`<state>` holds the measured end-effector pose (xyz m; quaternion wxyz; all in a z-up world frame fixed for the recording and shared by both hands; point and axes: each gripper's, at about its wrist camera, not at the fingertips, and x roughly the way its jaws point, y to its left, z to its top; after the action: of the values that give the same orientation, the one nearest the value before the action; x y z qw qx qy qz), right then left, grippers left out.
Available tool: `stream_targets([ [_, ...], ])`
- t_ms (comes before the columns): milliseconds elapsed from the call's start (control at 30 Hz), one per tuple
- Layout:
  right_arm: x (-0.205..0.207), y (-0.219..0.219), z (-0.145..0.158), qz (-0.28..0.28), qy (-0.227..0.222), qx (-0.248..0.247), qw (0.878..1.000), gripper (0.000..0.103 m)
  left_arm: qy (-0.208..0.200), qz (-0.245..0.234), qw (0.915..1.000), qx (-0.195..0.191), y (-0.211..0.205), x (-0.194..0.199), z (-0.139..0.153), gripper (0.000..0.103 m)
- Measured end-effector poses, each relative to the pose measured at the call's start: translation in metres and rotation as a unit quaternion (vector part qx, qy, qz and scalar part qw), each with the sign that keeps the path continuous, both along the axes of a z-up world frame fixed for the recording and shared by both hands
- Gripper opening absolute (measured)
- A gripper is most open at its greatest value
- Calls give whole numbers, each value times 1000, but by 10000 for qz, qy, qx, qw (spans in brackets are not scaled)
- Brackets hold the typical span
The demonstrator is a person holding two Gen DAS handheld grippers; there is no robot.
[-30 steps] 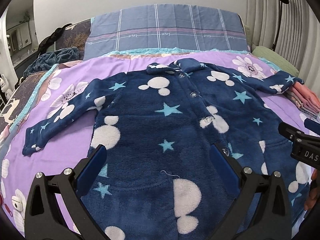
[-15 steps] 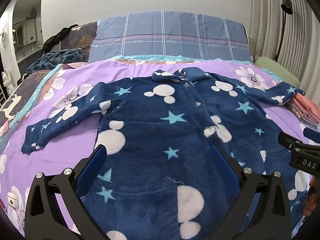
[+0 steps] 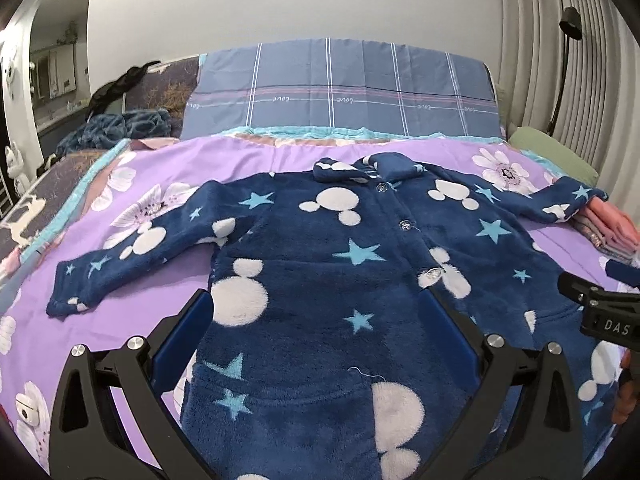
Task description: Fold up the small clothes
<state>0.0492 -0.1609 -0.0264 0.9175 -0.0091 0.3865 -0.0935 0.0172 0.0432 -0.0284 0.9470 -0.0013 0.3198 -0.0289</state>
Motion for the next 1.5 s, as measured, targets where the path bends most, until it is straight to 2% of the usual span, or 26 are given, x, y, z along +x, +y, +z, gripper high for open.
stream_targets([
  [67,1,0,0,8,-3,14,10000,101,209,-72,9997,-111,3,4,0,102],
  [333,1,3,1,54,2,-3,10000,101,330,-83,9993,-148,3,4,-3,102],
  [500,0,5,-1,90,-7,-85,9999,101,329,79,9994,-3,5,5,-7,102],
  [867,2,8,-5,131,51,-99,9999,101,312,172,9993,-91,11,6,-10,102],
  [1167,0,13,2,281,-248,-102,9992,101,389,221,9989,-157,14,10,-16,102],
  [1500,7,17,-3,342,-137,-124,9992,101,389,320,9984,-273,22,12,-19,102],
])
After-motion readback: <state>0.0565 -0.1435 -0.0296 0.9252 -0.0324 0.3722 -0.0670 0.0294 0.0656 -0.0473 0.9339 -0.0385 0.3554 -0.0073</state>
